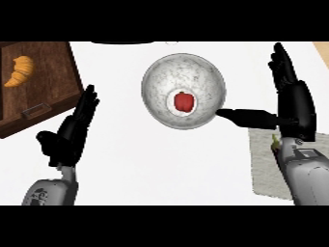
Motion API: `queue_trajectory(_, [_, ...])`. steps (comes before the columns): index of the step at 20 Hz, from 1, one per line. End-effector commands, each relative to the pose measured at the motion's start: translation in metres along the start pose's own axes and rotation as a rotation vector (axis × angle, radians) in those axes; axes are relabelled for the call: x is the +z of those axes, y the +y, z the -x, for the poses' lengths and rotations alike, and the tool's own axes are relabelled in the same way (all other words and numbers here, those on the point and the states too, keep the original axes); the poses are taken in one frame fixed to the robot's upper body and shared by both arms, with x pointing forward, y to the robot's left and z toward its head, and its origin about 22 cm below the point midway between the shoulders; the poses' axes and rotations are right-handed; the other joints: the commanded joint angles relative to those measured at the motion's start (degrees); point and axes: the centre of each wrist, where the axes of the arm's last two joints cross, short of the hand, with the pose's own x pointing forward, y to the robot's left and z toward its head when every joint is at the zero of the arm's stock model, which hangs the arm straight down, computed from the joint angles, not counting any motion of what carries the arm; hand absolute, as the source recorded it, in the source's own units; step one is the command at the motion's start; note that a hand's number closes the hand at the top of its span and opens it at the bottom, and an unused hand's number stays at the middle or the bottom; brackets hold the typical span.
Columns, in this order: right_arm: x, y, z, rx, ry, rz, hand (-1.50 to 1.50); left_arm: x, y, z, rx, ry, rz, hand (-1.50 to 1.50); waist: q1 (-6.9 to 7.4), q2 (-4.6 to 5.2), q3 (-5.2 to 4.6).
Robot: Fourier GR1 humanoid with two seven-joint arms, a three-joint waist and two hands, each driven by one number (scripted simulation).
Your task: Pick the bell pepper from the placemat and place it in the bowl
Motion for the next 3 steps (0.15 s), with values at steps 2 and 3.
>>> queue_trajectory(2, [0.041, -0.02, 0.003, 0.016, 0.006, -0.02, -1.5, 0.002, 0.023, -0.002, -0.002, -0.002, -0.001, 0.0, -0.03, -0.01, -0.01])
queue_trajectory(3, [0.044, -0.014, -0.007, 0.006, 0.004, -0.041, -1.5, 0.002, -0.006, -0.002, 0.001, 0.009, -0.004, 0.0, 0.02, 0.0, -0.01])
